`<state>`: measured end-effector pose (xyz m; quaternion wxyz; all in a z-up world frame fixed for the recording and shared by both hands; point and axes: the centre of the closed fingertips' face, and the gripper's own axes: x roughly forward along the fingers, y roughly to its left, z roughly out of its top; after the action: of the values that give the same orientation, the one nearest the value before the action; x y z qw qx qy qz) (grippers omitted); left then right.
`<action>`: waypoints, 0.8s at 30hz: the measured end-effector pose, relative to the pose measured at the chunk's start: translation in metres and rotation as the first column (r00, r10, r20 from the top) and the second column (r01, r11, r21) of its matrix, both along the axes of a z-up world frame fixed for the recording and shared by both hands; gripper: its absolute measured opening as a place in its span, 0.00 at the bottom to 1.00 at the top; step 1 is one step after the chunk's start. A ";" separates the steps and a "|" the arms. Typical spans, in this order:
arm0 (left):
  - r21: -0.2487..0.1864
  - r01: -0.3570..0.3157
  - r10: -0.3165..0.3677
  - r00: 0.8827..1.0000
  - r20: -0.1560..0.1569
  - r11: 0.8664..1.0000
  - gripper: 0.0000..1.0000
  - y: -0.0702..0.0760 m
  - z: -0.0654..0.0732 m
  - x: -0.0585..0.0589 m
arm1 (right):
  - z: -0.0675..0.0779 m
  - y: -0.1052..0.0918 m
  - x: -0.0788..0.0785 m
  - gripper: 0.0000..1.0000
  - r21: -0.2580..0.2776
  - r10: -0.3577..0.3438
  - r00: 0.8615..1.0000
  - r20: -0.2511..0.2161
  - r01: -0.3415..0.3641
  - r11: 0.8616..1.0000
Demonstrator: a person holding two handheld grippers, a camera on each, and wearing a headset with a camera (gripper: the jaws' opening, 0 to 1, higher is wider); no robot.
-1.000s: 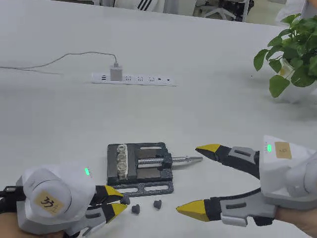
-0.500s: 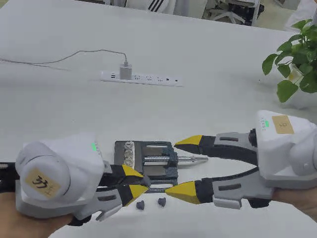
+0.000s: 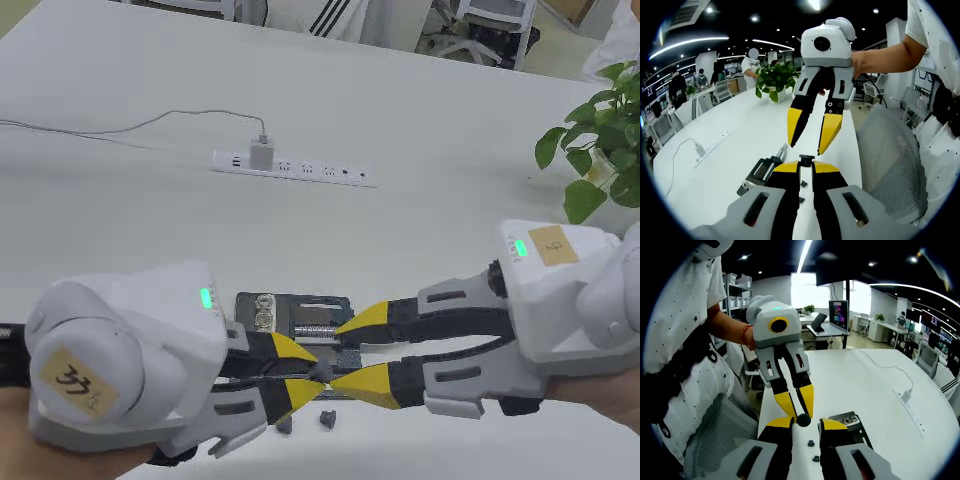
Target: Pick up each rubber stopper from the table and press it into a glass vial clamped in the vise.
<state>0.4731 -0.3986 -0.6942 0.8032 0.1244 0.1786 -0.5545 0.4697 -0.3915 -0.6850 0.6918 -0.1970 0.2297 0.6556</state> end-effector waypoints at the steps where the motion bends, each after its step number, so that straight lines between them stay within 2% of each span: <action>1: 0.000 0.004 -0.004 1.000 0.004 1.000 0.05 0.000 0.001 -0.001 | 0.000 0.001 -0.002 0.14 0.002 0.009 1.000 -0.006 -0.009 1.000; 9: 0.007 0.031 -0.031 0.999 0.023 0.999 0.05 0.000 0.004 -0.004 | 0.001 0.003 -0.007 0.10 -0.008 0.040 0.999 -0.022 -0.040 0.999; 24: 0.000 0.062 -0.062 0.998 0.031 0.998 0.05 -0.002 0.008 -0.008 | 0.002 0.003 -0.012 0.08 -0.020 0.063 0.998 -0.027 -0.064 0.998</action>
<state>0.4648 -0.4002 -0.6863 0.7885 0.1380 0.1617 -0.5772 0.4573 -0.3884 -0.6834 0.6654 -0.2025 0.2392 0.6775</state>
